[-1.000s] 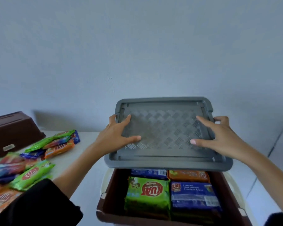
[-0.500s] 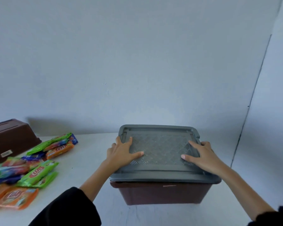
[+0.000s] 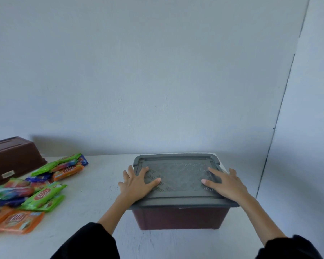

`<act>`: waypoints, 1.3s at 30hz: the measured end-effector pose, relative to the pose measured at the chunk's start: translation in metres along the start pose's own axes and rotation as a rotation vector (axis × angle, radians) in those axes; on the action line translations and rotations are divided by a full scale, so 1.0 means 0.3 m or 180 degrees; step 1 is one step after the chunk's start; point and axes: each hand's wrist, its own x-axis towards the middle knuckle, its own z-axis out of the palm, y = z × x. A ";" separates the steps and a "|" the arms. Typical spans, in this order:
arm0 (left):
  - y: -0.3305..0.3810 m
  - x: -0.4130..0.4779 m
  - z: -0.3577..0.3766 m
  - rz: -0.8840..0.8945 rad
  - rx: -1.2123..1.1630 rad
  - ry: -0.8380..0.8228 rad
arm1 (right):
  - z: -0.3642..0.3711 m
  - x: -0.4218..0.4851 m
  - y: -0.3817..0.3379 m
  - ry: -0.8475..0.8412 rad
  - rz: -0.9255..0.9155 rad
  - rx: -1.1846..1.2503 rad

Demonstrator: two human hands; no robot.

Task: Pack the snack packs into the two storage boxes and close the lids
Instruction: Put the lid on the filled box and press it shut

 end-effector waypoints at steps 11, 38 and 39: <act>-0.013 0.033 -0.031 -0.0375 -0.0818 -0.0331 | -0.009 0.028 0.022 -0.0248 0.0064 0.1150; 0.071 0.007 0.054 0.0090 0.0602 0.0660 | 0.059 -0.002 -0.020 0.0589 -0.0694 -0.0863; 0.072 0.005 0.051 0.0072 0.0678 0.0672 | 0.060 -0.001 -0.019 0.0582 -0.0688 -0.0886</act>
